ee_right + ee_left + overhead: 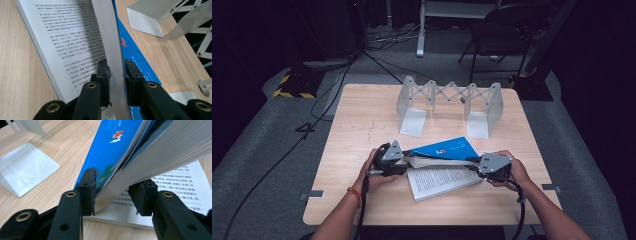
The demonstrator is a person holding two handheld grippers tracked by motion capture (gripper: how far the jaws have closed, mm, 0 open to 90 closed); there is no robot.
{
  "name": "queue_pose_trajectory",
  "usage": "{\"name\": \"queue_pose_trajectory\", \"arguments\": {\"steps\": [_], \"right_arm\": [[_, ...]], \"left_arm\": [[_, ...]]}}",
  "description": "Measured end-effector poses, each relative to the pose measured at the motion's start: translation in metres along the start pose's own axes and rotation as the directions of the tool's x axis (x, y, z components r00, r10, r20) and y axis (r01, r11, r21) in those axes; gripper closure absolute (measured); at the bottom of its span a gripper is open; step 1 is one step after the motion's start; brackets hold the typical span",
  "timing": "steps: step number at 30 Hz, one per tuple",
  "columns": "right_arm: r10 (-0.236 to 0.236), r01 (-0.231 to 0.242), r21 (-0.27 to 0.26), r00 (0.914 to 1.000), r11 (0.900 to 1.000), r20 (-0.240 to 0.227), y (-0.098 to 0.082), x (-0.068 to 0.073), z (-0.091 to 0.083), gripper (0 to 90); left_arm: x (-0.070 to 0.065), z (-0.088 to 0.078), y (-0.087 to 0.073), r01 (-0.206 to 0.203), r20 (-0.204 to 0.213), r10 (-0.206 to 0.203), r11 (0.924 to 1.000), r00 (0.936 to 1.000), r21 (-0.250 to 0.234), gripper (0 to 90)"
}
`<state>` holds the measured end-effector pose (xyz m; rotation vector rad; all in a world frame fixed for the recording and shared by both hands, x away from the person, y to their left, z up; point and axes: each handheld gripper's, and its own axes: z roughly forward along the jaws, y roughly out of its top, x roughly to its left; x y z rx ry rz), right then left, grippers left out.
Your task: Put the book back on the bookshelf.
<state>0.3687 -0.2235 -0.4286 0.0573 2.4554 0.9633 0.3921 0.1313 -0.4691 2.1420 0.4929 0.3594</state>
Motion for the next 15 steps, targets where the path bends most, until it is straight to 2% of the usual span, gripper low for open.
{"name": "queue_pose_trajectory", "arguments": {"steps": [10,12,14,15], "right_arm": [[0.029,-0.029,0.013,0.9993,0.999,0.023,-0.007,-0.002,-0.011,77.5],[0.038,-0.038,0.015,0.9992,0.999,0.017,-0.007,-0.003,-0.011,77.3],[0.041,-0.041,0.02,0.9991,0.999,0.007,-0.007,-0.004,-0.01,77.2],[0.041,-0.041,0.022,0.9992,0.999,0.005,-0.007,-0.004,-0.01,77.1]], "left_arm": [[0.005,0.015,0.009,-0.006,0.006,0.006,0.9999,1.0,-0.013,56.3],[0.004,0.015,0.01,-0.001,0.005,0.001,1.0,1.0,-0.002,54.7],[0.0,0.014,0.01,0.021,0.003,-0.021,0.9996,0.9998,0.021,50.5],[-0.003,0.012,0.011,0.027,0.014,-0.028,0.9995,0.9995,0.013,48.0]]}}
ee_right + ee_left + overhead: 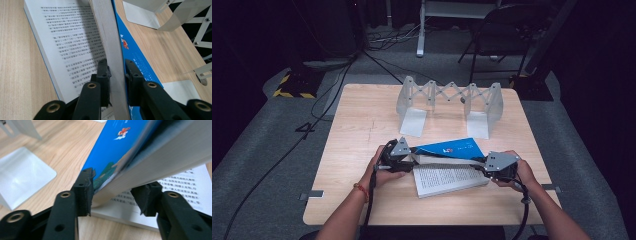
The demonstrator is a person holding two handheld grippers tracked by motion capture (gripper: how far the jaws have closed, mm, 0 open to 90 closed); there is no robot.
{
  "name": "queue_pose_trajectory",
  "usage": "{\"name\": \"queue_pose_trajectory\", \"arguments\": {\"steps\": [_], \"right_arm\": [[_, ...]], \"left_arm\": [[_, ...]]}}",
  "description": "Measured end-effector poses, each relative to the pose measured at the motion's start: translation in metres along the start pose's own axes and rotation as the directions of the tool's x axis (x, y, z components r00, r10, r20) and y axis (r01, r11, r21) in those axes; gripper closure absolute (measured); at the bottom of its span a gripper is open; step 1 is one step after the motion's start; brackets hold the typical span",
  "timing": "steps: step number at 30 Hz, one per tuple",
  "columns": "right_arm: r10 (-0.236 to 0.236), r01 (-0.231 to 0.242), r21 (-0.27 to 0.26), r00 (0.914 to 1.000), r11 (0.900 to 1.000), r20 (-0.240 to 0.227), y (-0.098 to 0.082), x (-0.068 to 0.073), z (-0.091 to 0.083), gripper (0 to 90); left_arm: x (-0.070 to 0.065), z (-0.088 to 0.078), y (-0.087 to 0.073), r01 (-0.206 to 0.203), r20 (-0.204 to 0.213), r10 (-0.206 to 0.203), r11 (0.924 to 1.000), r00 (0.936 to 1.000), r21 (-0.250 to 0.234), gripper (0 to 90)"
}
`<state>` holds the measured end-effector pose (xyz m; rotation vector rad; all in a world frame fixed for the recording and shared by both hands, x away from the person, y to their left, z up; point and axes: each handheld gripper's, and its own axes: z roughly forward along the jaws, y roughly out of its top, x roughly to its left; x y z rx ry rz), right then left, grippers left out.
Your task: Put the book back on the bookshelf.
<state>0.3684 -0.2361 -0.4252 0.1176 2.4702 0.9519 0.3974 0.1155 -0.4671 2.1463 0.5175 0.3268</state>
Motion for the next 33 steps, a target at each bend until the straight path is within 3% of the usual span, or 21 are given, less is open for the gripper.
{"name": "queue_pose_trajectory", "arguments": {"steps": [9,13,19,20,25,29,33], "right_arm": [[-0.005,0.005,0.015,1.0,1.0,-0.006,0.001,0.001,0.001,76.5],[-0.02,0.021,0.027,0.9998,0.999,-0.005,0.002,0.004,0.003,76.3],[-0.027,0.027,0.033,0.9996,0.999,-0.007,0.004,0.004,0.004,75.9],[-0.027,0.027,0.037,0.9996,0.999,-0.01,0.004,0.005,0.005,75.5],[-0.029,0.029,0.037,0.9995,0.999,-0.014,0.004,0.005,0.007,75.1],[-0.035,0.035,0.042,0.9993,0.999,-0.017,0.006,0.005,0.009,74.5],[-0.022,0.023,0.024,0.9996,0.999,-0.02,0.005,0.005,0.01,73.1]], "left_arm": [[-0.033,-0.01,0.024,-0.056,0.024,0.058,0.9963,0.998,-0.065,36.3],[-0.045,-0.009,0.034,-0.065,0.032,0.068,0.9935,0.9971,-0.093,36.7],[-0.054,-0.008,0.035,-0.115,0.026,0.117,0.9901,0.9927,-0.081,51.1],[-0.054,-0.008,0.034,-0.121,0.023,0.123,0.9902,0.9921,-0.07,57.6],[-0.052,-0.007,0.03,-0.133,0.031,0.134,0.99,0.9904,-0.047,61.1],[-0.053,-0.007,0.028,-0.181,0.016,0.181,0.9833,0.9833,-0.014,66.4],[-0.052,-0.009,0.026,-0.186,0.012,0.186,0.9824,0.9824,-0.013,69.3]]}}
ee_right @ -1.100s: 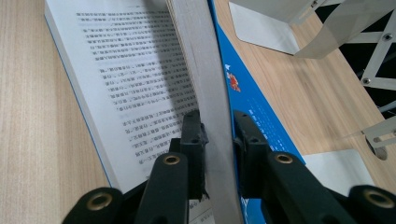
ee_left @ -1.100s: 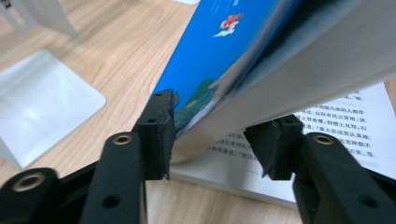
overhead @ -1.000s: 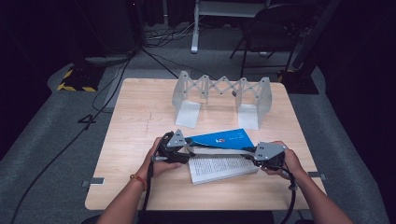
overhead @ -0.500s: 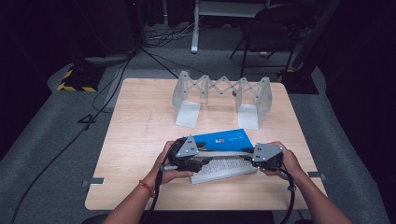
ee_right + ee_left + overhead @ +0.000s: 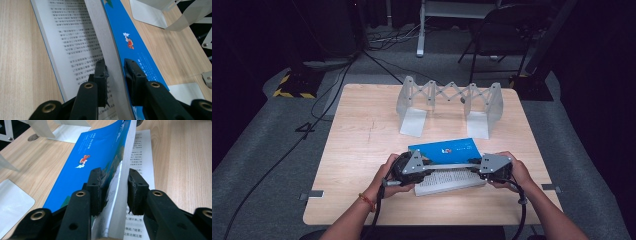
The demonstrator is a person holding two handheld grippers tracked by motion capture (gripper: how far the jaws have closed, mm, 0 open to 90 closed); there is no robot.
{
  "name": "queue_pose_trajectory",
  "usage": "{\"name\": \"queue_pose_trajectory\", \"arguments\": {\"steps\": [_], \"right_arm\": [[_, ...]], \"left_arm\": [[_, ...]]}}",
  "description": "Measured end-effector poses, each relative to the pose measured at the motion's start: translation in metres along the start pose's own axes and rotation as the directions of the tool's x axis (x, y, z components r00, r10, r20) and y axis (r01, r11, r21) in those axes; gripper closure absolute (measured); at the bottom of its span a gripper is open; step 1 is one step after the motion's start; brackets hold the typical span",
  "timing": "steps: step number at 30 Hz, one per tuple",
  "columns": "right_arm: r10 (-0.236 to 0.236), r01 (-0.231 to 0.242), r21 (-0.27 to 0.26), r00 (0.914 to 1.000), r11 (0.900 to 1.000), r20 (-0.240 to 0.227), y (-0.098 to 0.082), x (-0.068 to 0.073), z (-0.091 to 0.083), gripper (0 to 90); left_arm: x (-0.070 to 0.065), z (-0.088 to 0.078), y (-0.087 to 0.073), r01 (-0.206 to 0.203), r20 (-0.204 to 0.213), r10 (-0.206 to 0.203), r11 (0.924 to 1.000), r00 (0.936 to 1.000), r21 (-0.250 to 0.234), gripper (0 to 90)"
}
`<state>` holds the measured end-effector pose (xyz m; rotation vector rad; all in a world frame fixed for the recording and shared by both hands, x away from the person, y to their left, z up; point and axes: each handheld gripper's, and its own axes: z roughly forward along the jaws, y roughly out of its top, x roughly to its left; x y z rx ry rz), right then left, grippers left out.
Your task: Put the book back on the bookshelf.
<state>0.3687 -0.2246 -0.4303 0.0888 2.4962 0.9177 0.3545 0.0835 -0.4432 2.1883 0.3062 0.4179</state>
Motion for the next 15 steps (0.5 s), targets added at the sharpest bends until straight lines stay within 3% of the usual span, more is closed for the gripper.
{"name": "queue_pose_trajectory", "arguments": {"steps": [7,9,12,13,15], "right_arm": [[0.047,-0.05,-0.076,0.9981,0.996,-0.04,-0.007,-0.005,0.002,67.0],[0.08,-0.083,-0.098,0.9961,0.992,-0.037,-0.013,-0.009,0.003,63.0],[0.094,-0.094,-0.085,0.9956,0.992,-0.001,-0.02,-0.014,0.005,58.5],[0.135,-0.136,-0.098,0.9907,0.986,-0.017,-0.026,-0.018,0.006,57.8],[0.159,-0.165,-0.125,0.9857,0.978,-0.056,-0.033,-0.023,0.006,57.7]], "left_arm": [[0.003,-0.002,-0.007,-0.002,0.018,0.002,0.9999,0.9998,-0.01,72.0],[0.005,-0.004,-0.009,0.014,0.027,-0.013,0.9997,0.9995,-0.021,72.5],[0.008,-0.007,-0.012,0.032,0.035,-0.031,0.9989,0.9989,-0.035,72.9],[0.009,-0.008,-0.013,0.033,0.039,-0.032,0.9989,0.9987,-0.034,72.9],[0.011,-0.01,-0.016,0.036,0.044,-0.035,0.9987,0.9984,-0.034,73.0]]}}
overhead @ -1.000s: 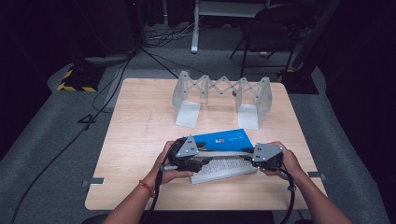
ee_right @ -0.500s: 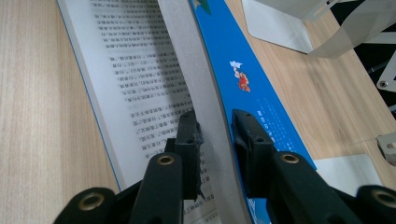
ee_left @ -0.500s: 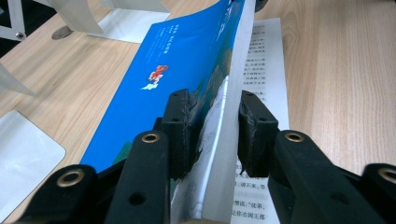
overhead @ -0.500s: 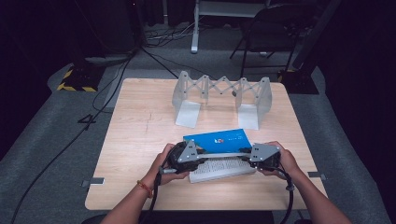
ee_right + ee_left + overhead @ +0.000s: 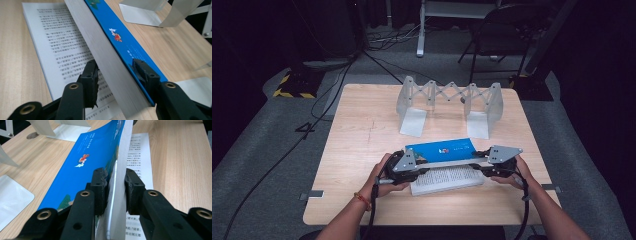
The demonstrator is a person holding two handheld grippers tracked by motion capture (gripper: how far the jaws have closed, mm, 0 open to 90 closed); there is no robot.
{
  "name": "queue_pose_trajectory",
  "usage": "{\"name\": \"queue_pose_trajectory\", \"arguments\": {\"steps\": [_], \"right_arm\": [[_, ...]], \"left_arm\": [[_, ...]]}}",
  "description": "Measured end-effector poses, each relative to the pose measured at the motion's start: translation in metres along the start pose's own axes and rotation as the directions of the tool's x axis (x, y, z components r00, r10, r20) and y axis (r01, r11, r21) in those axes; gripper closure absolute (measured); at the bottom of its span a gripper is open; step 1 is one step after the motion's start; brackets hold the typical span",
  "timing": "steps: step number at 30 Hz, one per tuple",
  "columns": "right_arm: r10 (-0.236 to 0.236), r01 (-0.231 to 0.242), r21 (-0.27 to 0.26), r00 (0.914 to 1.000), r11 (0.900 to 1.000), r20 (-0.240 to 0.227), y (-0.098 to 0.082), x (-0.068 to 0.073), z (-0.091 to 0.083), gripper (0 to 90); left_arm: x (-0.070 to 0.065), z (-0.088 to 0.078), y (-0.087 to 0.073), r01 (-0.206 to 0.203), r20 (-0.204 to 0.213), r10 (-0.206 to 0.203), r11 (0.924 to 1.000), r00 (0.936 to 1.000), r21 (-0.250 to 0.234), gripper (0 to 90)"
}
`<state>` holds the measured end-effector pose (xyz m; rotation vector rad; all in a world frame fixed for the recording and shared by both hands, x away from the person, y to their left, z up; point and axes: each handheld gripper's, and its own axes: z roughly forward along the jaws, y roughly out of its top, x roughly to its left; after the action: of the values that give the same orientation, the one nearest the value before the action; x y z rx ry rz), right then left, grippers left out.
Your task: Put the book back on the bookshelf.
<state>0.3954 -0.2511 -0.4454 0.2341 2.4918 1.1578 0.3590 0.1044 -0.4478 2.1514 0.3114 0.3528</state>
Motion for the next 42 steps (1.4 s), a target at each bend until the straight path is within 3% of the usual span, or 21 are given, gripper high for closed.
{"name": "queue_pose_trajectory", "arguments": {"steps": [7,11,13,17,20,24,27,31,35,36,42], "right_arm": [[-0.078,0.077,-0.017,0.9963,0.997,-0.035,0.0,0.0,0.009,68.1],[-0.148,0.148,-0.002,0.9888,0.989,-0.018,0.011,0.012,0.01,73.7],[-0.171,0.171,0.004,0.9852,0.985,-0.017,0.015,0.017,0.01,75.1],[-0.197,0.197,0.015,0.9801,0.98,-0.027,0.022,0.024,0.011,76.2],[-0.216,0.217,0.021,0.9759,0.976,-0.032,0.026,0.029,0.013,76.6],[-0.208,0.209,0.02,0.9776,0.978,-0.03,0.033,0.032,0.015,76.8],[-0.21,0.21,0.022,0.9774,0.977,-0.027,0.036,0.034,0.016,77.0],[-0.213,0.214,0.022,0.9766,0.977,-0.027,0.04,0.037,0.018,77.2],[-0.216,0.217,0.027,0.976,0.976,-0.029,0.043,0.038,0.02,77.2],[-0.219,0.22,0.032,0.9753,0.975,-0.03,0.044,0.039,0.02,77.2],[-0.226,0.227,0.033,0.9737,0.973,-0.027,0.05,0.039,0.022,76.9]], "left_arm": [[0.01,-0.01,-0.009,0.05,0.016,-0.05,0.9987,0.9986,0.003,69.3],[0.009,-0.017,-0.009,0.062,-0.029,-0.062,0.9977,0.9977,0.025,63.0],[0.006,-0.02,-0.007,0.05,-0.06,-0.047,0.9976,0.9971,0.049,60.0],[-0.002,-0.023,-0.003,0.018,-0.058,-0.015,0.9982,0.9982,0.057,56.6],[-0.007,-0.023,0.004,0.024,-0.054,-0.021,0.9985,0.9983,0.05,50.7],[-0.014,-0.017,0.011,0.023,-0.074,-0.017,0.9971,0.9971,0.072,44.9],[-0.014,-0.011,0.01,0.048,-0.096,-0.039,0.995,0.9946,0.088,44.5],[-0.012,-0.006,0.006,0.037,-0.112,-0.024,0.9923,0.9934,0.118,46.1],[-0.009,-0.006,0.002,0.034,-0.147,-0.012,0.9883,0.989,0.148,56.2],[-0.008,-0.006,0.001,0.03,-0.143,-0.009,0.9882,0.9897,0.15,60.8],[-0.004,-0.009,-0.006,0.012,-0.12,0.004,0.9919,0.9928,0.127,66.2]]}}
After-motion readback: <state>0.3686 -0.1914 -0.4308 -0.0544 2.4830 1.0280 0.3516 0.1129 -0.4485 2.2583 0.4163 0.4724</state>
